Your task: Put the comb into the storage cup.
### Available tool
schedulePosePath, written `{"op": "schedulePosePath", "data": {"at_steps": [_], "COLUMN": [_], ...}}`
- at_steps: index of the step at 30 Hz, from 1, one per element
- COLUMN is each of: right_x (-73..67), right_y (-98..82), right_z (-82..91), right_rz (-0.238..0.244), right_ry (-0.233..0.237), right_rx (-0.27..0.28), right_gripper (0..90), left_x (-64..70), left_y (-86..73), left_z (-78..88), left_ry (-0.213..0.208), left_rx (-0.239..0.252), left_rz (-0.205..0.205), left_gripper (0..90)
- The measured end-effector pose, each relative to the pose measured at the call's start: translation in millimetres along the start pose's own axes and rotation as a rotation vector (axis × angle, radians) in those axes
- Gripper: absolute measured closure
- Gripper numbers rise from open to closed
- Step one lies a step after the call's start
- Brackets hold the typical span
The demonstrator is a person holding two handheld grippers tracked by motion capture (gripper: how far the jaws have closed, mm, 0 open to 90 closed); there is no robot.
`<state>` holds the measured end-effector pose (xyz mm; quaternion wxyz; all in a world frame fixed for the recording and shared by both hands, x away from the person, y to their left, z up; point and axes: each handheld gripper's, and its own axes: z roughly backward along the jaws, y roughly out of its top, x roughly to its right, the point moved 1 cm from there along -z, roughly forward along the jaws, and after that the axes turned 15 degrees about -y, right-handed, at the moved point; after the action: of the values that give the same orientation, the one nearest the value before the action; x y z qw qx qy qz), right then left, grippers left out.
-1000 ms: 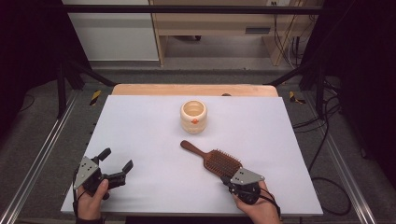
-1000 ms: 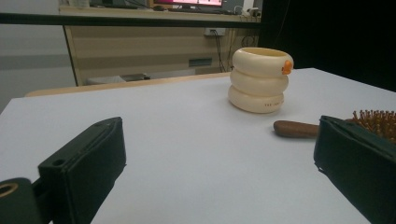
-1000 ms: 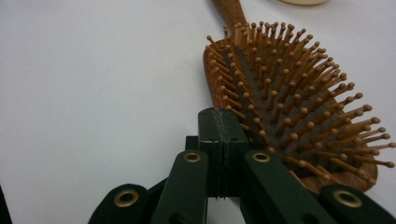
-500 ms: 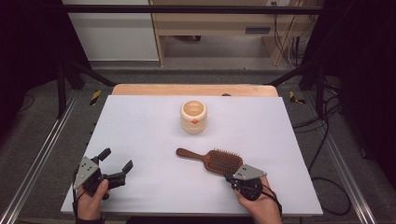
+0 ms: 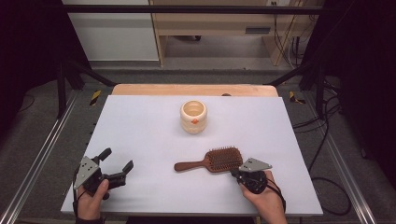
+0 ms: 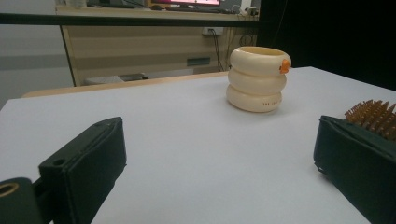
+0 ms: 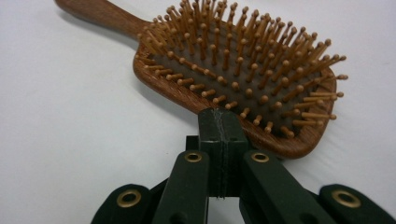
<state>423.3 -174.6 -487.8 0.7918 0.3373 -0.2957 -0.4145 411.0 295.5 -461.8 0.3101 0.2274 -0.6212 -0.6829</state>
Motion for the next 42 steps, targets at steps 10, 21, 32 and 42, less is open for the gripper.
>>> {"op": "schedulePosePath", "data": {"at_steps": [10, 21, 32, 42], "right_x": [9.2, 19.8, 30.6, 36.9], "right_y": [7.0, 17.1, 26.0, 36.5], "right_z": [-7.9, -17.5, -26.1, -38.2], "right_rz": [-0.034, -0.068, -0.092, -0.089], "right_ry": [-0.020, -0.036, -0.035, -0.036], "right_rx": [-0.045, -0.083, -0.115, -0.130], "right_gripper": [90.0, 90.0, 90.0, 90.0], "left_x": [0.3, 2.3, 2.8, 3.7], "left_y": [-0.4, -0.6, -1.2, -1.8], "left_z": [-1.5, -2.6, -3.7, -5.3], "left_ry": [-0.006, -0.011, -0.012, -0.015], "left_rx": [-0.001, -0.010, -0.020, -0.030], "left_rz": [0.006, 0.002, -0.002, -0.004], "left_gripper": [2.4, 2.4, 2.5, 2.5]}}
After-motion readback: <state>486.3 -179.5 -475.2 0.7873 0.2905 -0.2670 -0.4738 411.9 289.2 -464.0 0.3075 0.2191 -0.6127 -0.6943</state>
